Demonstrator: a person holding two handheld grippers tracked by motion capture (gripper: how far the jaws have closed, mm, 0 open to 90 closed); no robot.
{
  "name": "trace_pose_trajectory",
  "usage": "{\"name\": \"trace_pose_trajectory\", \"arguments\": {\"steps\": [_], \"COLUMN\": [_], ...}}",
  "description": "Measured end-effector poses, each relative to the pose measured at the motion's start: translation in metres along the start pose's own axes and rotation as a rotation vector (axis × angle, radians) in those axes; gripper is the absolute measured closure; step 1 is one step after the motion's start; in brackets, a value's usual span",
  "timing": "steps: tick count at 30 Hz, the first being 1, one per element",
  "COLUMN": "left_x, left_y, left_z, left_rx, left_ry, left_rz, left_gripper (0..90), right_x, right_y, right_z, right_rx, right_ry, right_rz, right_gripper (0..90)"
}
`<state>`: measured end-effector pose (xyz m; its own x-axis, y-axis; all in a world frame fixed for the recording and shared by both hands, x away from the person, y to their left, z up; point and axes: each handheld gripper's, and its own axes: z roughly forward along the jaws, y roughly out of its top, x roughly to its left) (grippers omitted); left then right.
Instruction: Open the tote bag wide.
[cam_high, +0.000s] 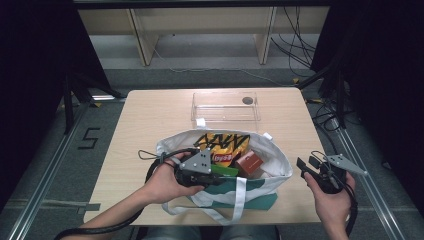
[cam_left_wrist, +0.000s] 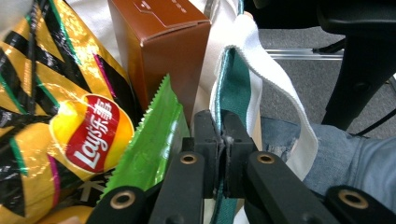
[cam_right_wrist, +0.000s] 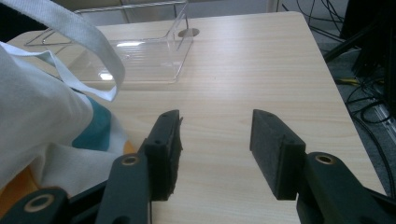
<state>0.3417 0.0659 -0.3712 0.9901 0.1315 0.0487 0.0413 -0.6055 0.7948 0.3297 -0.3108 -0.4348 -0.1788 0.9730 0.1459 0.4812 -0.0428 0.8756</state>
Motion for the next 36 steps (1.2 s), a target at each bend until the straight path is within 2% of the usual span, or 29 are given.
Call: {"name": "trace_pose_trajectory", "arguments": {"steps": [8,10,11,13,16,18,20,22,23,24,25,30,31,32,33,35,36], "left_x": [-0.004,-0.005,-0.005,-0.005,-0.005,-0.003,-0.003,-0.002,-0.002,-0.002,-0.002,0.0,0.0,0.0,0.0,-0.001,-0.001], "left_y": [-0.012,-0.016,-0.018,-0.025,-0.029,-0.032,-0.036,-0.04,-0.043,-0.043,-0.044,-0.049,-0.049,-0.049,-0.048,-0.048,-0.047], "left_z": [0.012,0.017,0.02,0.029,0.034,0.038,0.043,0.047,0.052,0.052,0.054,0.062,0.063,0.063,0.063,0.061,0.06], "left_rx": [0.015,0.026,0.03,0.05,0.062,0.074,0.082,0.092,0.098,0.098,0.105,0.119,0.12,0.125,0.12,0.114,0.11], "left_ry": [-0.009,0.002,0.009,0.029,0.034,0.05,0.05,0.044,0.052,0.052,0.048,0.055,0.058,0.054,0.059,0.067,0.066], "left_rz": [-0.029,-0.023,-0.024,-0.01,-0.012,0.009,-0.007,-0.014,-0.014,-0.014,-0.015,-0.024,-0.011,-0.028,-0.022,-0.019,-0.02], "left_gripper": [86.4,86.3,86.2,86.1,86.1,86.1,86.0,85.9,85.9,85.9,85.8,85.6,85.6,85.3,84.9,83.5,81.6], "right_x": [0.001,0.0,0.002,0.001,0.001,0.002,0.004,0.004,0.005,0.004,0.002,0.002,0.002,0.005,0.005,0.006,0.004], "right_y": [0.0,0.0,0.0,0.0,0.0,0.0,0.0,0.0,0.0,0.0,0.001,0.001,0.001,0.001,0.001,0.002,0.004], "right_z": [0.0,-0.001,0.0,0.0,-0.001,-0.001,-0.001,-0.001,-0.002,-0.002,-0.001,0.0,0.0,-0.002,-0.002,-0.002,-0.002], "right_rx": [0.006,0.009,0.012,0.011,0.012,0.011,0.02,0.019,0.028,0.019,0.006,0.003,-0.001,0.009,0.009,-0.004,-0.014], "right_ry": [0.006,-0.001,-0.002,-0.007,-0.004,-0.001,-0.005,-0.002,-0.002,-0.003,0.0,-0.002,0.001,-0.008,-0.008,-0.014,-0.009], "right_rz": [0.01,-0.006,0.009,-0.002,-0.001,0.001,0.027,0.023,0.038,0.028,-0.008,-0.012,-0.014,0.023,0.023,0.021,-0.014], "right_gripper": [53.4,53.4,53.4,53.4,53.3,53.4,53.0,53.1,53.0,53.0,53.0,53.0,53.0,52.9,52.9,52.9,52.8]}}
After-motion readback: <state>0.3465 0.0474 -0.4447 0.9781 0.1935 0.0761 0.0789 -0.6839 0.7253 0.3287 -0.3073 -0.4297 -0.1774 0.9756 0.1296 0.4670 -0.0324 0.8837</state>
